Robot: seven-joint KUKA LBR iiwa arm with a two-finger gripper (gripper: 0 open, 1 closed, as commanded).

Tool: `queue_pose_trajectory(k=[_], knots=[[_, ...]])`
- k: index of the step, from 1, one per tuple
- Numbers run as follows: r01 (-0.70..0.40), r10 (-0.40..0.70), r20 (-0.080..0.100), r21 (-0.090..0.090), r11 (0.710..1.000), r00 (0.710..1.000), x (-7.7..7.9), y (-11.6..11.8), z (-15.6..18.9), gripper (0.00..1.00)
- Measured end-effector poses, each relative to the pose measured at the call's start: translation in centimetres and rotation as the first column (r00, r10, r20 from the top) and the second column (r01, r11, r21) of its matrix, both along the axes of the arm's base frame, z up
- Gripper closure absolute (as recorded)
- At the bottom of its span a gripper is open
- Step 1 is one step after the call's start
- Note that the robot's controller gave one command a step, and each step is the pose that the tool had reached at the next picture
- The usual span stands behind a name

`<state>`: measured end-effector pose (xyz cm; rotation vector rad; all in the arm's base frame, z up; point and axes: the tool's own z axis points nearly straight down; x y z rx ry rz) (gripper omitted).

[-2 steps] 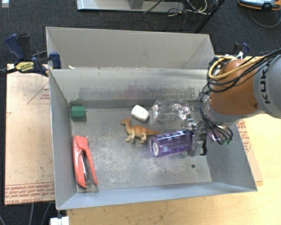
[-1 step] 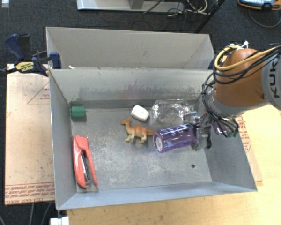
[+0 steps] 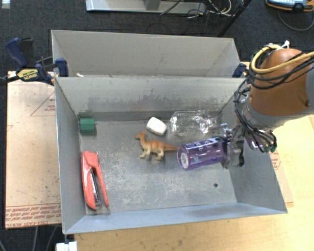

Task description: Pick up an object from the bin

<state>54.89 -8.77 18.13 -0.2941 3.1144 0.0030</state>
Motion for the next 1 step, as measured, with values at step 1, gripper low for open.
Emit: queue_pose_trajectory(k=[1], knots=[[0.015,-0.015,0.008,-0.003,1.0,1.0,0.6,0.03,5.53,1.0]])
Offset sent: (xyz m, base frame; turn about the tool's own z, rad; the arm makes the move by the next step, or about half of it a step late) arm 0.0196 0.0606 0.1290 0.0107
